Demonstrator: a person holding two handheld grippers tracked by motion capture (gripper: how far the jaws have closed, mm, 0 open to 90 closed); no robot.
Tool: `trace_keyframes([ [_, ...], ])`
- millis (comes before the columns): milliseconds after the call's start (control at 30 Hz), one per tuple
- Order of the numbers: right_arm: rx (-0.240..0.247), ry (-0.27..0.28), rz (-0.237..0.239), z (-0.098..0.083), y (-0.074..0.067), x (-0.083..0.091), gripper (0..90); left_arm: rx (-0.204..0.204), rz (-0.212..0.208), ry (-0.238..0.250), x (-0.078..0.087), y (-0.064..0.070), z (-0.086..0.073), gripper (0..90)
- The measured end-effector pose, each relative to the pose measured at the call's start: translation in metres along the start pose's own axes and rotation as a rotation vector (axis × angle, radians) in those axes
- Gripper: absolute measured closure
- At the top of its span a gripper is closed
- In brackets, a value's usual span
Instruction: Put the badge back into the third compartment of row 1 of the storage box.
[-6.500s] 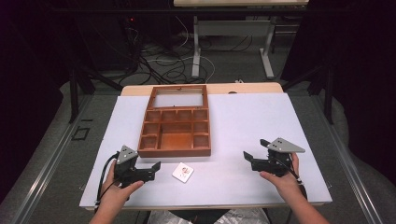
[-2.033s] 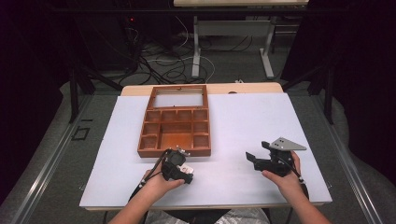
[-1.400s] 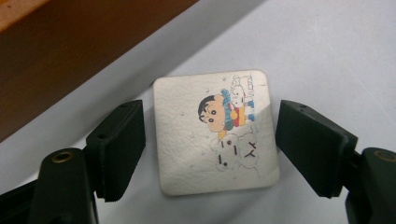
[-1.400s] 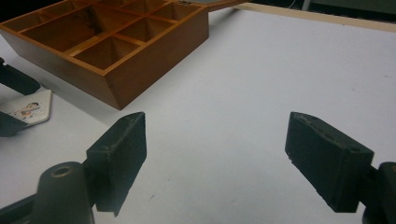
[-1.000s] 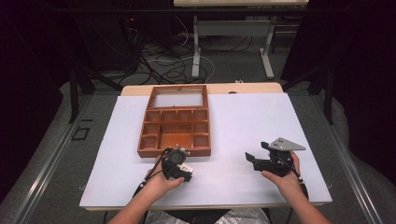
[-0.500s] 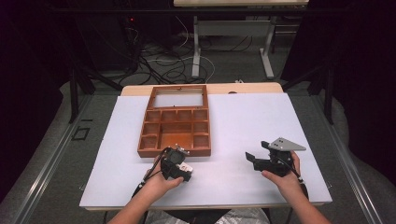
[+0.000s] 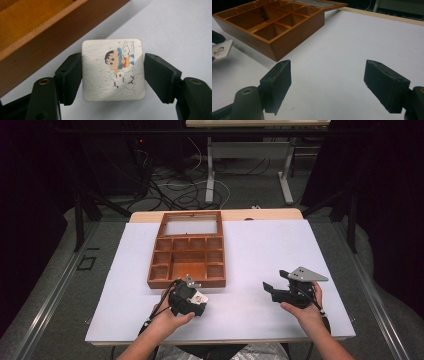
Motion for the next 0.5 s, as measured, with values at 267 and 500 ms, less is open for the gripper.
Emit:
trace_keyframes([
  [267, -0.008, -0.013, 0.011, 0.0016, -0.0014, 0.0005, 22.1, -0.038, 0.009, 0.060, 0.0061, 0.0042, -0.0001, 33.3],
  [500, -0.021, -0.028, 0.020, 0.0027, -0.0025, 0.0004, 22.0, -0.060, 0.025, 0.103, 0.0092, 0.0064, 0.0005, 33.3],
])
Point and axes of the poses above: each handheld gripper's, and its own axes: x roughly backward along the jaws, z roughly out of its top, y roughly to its right, the point moved 2 cm from there along -x, roughly forward along the jaws, and after that the axes turned 2 degrees about x, right-handed, at the moved point
